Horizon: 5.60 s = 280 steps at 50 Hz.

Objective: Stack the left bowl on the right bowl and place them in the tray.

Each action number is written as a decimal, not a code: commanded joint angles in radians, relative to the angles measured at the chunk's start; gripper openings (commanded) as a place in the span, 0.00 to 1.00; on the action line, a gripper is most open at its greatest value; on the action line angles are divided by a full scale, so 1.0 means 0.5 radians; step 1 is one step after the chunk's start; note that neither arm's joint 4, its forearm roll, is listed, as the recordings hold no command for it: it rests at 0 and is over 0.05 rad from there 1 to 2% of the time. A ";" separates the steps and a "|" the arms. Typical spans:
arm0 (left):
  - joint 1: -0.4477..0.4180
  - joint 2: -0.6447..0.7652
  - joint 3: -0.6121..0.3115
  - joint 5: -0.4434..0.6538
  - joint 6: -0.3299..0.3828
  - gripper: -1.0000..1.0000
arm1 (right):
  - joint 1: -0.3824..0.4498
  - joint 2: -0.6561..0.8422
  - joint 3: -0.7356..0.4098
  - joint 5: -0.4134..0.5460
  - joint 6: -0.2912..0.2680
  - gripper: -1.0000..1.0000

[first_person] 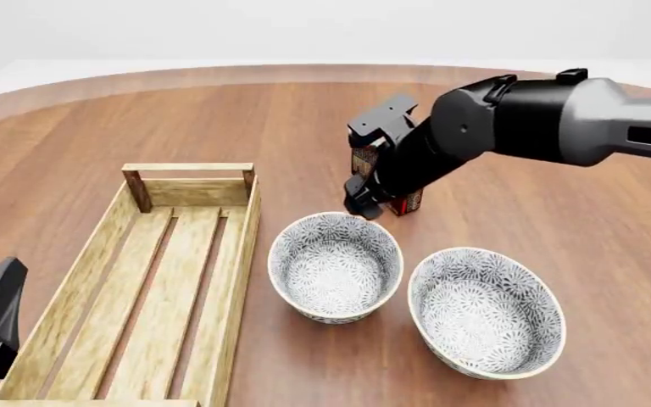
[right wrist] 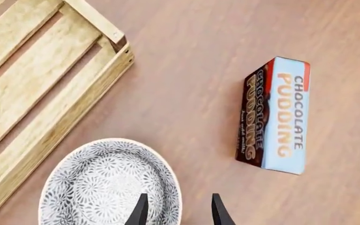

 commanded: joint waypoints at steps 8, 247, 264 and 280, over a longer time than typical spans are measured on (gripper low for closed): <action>0.000 0.000 0.000 0.000 0.000 1.00 | 0.036 0.078 0.029 -0.051 0.048 1.00; 0.000 0.000 0.000 0.000 0.000 1.00 | -0.770 -1.818 1.778 -0.686 0.954 0.00; 0.000 0.000 0.000 0.000 0.000 1.00 | -0.797 -1.828 1.956 -0.833 1.029 0.00; 0.000 0.000 0.000 0.000 0.000 1.00 | -0.783 -1.777 2.078 -0.971 1.069 0.00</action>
